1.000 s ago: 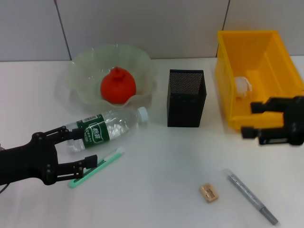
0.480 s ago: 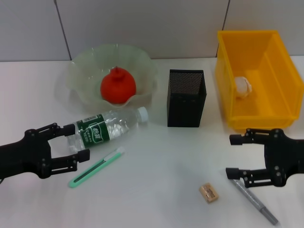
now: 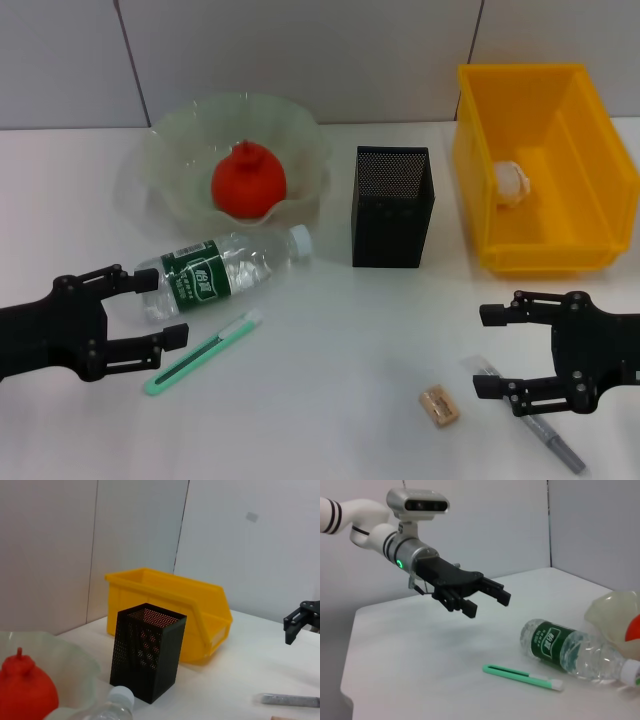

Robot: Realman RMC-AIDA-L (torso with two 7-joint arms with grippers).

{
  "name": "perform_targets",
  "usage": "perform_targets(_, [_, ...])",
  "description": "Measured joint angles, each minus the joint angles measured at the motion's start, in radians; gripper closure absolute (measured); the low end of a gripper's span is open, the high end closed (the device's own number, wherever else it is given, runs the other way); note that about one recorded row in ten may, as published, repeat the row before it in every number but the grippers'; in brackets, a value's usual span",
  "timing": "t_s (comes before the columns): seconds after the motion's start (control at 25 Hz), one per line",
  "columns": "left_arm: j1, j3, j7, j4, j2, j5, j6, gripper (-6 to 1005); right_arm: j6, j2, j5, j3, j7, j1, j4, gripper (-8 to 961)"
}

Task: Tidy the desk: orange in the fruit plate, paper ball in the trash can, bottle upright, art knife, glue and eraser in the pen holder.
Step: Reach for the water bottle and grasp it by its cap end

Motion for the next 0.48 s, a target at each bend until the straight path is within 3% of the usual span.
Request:
perform_targets(0.12, [0.0,0.003,-0.022,0.035,-0.004,0.001,0.003,218,0.006,0.0,-0.001,0.001,0.0,-0.004,-0.001,131])
perform_targets(0.48, [-0.022,0.014,-0.229,0.371,-0.064,0.153,-0.009,222,0.008,-0.001,-0.012,0.009,0.024,-0.032,-0.04,130])
